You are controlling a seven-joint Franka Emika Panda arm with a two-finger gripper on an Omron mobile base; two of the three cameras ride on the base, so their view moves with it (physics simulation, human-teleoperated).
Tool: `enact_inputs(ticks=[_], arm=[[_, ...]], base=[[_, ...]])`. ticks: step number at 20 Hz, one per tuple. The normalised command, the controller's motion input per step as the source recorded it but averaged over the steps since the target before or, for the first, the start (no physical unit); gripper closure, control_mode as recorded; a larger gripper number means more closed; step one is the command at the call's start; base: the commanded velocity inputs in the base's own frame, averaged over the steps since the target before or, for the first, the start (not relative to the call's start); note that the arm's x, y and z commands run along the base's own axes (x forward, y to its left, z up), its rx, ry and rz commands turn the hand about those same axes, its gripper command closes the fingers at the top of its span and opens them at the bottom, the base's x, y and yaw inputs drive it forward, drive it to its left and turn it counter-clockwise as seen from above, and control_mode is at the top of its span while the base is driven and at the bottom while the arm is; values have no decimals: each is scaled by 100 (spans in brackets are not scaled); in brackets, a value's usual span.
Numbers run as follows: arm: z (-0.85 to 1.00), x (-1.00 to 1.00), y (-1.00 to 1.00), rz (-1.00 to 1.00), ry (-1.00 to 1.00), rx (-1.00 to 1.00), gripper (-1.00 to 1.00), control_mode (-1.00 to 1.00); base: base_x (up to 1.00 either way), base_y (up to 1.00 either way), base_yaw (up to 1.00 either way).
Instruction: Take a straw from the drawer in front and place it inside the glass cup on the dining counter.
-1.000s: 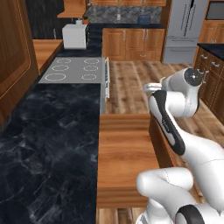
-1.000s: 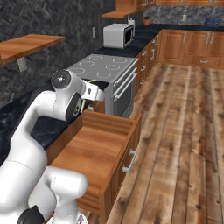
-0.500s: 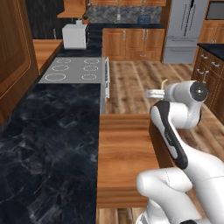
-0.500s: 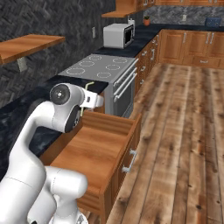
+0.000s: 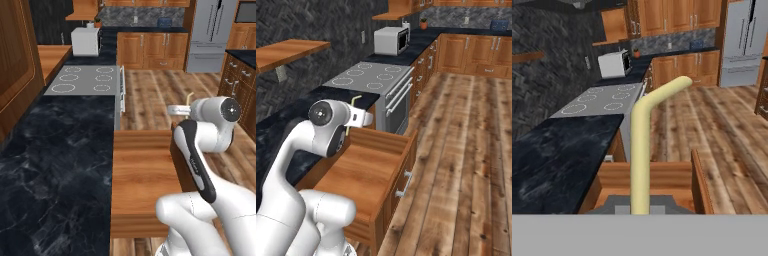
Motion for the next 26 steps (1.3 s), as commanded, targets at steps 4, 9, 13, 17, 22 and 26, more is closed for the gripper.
enact_inputs(ticks=[4, 9, 13, 17, 22, 26], arm=[[0, -12, 0, 0, 0, 0, 100, -100], [0, 0, 0, 0, 0, 0, 100, 100], [0, 0, 0, 0, 0, 0, 100, 100], [0, 0, 0, 0, 0, 0, 100, 100], [0, 0, 0, 0, 0, 0, 100, 100], [0, 0, 0, 0, 0, 0, 100, 100]], base=[[0, 0, 0], [-4, 0, 0], [-49, 0, -1], [-74, 0, -6], [-61, 0, -11], [-55, -8, -15]])
